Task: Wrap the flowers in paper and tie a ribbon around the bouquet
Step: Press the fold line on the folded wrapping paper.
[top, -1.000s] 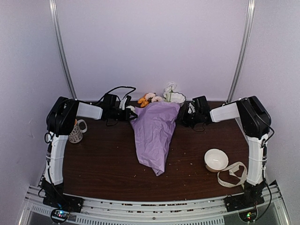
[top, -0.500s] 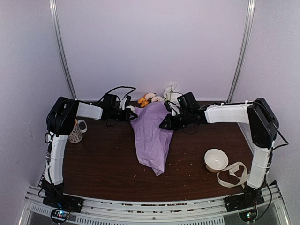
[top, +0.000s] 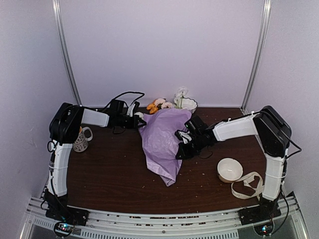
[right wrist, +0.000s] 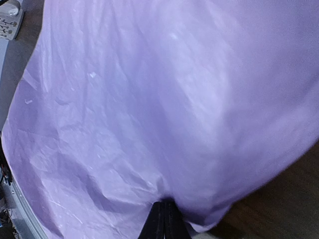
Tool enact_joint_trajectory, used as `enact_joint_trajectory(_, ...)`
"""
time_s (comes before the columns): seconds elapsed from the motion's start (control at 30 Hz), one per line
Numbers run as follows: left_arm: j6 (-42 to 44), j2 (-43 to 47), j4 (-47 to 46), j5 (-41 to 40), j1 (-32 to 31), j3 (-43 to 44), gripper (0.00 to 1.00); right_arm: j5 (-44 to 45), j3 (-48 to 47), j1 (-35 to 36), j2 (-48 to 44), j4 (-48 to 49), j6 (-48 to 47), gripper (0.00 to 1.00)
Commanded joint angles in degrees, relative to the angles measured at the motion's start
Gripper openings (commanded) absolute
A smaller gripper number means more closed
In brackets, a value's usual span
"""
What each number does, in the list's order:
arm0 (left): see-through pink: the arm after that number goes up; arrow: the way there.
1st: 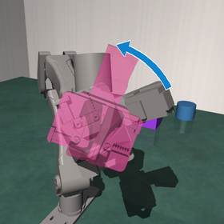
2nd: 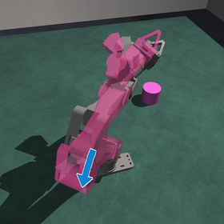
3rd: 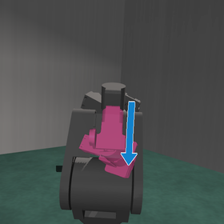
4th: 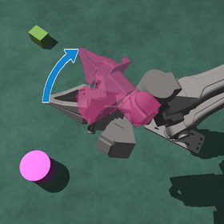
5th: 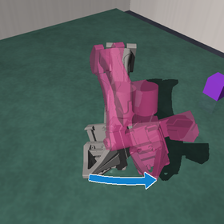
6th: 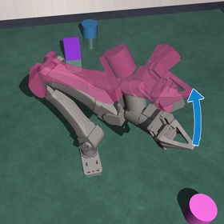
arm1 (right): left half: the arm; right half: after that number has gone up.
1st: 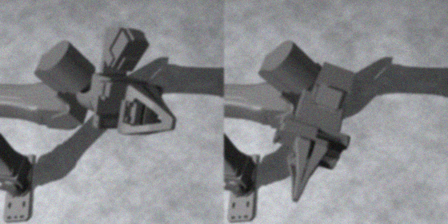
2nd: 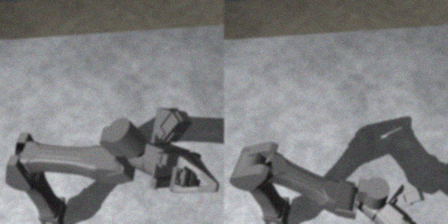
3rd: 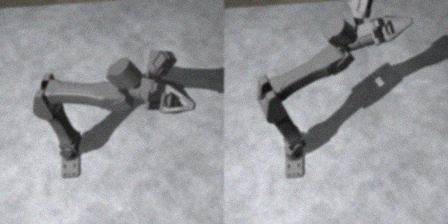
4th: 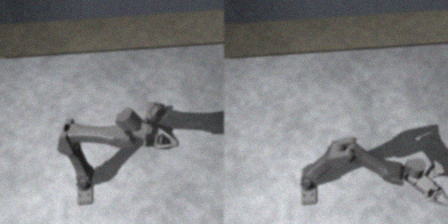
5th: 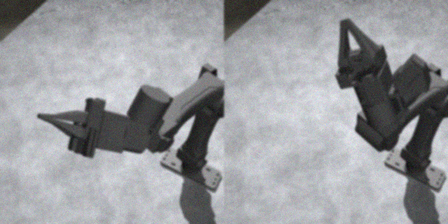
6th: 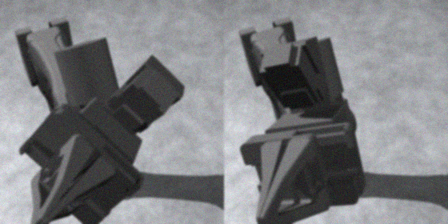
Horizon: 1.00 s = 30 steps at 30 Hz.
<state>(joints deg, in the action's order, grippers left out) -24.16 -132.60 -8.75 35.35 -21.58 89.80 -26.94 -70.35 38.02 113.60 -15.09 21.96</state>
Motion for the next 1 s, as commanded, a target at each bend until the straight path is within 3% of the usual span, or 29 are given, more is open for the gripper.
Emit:
enact_joint_trajectory(0.0, -0.3, -0.4, -0.7, -1.3, 0.8, 0.5, 0.00, 5.2, 3.9, -1.5, -4.6, -4.0, -1.3, 0.02)
enact_joint_trajectory(0.23, -0.3, -0.4, -0.8, -1.1, 0.8, 0.4, 0.00, 6.5, 1.6, -1.0, -7.7, -8.0, -4.0, 0.02)
enact_joint_trajectory(0.37, -0.2, -0.5, -0.7, -1.1, 0.8, 0.5, 0.00, 2.3, -0.6, 2.6, -9.1, -6.1, -5.7, 0.04)
enact_joint_trajectory(0.53, -0.4, -0.6, -0.5, -1.2, 0.8, 0.6, 0.00, -1.5, -5.9, 8.9, -4.4, -8.8, -9.9, 0.05)
enact_joint_trajectory(0.73, -0.4, -0.7, -0.4, -1.1, 0.8, 0.8, 0.00, 2.5, -12.9, 14.2, 3.5, -21.4, -17.4, 0.06)
enact_joint_trajectory(0.97, -0.4, -0.7, -0.4, -1.1, 0.8, 0.9, 0.00, 7.1, -10.2, 16.8, 4.6, -26.5, -19.8, 0.06)
